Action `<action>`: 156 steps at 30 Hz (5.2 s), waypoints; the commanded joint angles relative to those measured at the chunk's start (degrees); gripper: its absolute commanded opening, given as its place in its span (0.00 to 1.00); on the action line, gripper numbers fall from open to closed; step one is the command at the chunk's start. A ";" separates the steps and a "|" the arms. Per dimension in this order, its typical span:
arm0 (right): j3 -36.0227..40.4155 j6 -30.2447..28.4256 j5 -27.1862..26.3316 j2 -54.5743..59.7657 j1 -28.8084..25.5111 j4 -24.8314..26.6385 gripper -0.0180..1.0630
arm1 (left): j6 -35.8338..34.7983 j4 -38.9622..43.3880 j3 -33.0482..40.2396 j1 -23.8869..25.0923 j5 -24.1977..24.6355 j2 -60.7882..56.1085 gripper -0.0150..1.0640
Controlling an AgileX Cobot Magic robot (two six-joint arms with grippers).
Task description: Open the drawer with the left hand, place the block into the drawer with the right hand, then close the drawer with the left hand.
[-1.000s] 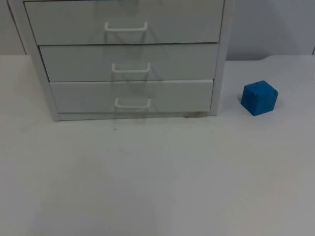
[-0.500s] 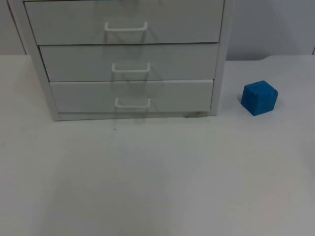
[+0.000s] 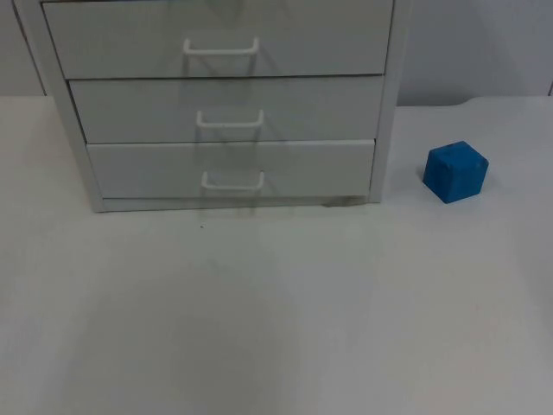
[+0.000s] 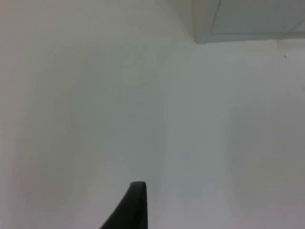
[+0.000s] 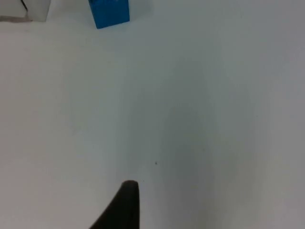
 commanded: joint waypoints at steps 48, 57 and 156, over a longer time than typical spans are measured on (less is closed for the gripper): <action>-0.08 -0.18 -3.22 -0.06 -0.41 -0.99 0.99 | 28.49 25.72 -10.42 -36.08 -33.36 50.43 0.62; -0.08 -0.18 -3.57 -0.06 -0.41 -0.99 0.99 | 25.39 31.22 -16.58 -36.08 -33.97 60.60 0.62; -0.03 1.54 -4.91 -0.06 -0.41 -1.37 0.99 | -47.93 91.52 -8.72 -56.84 -23.04 65.71 0.75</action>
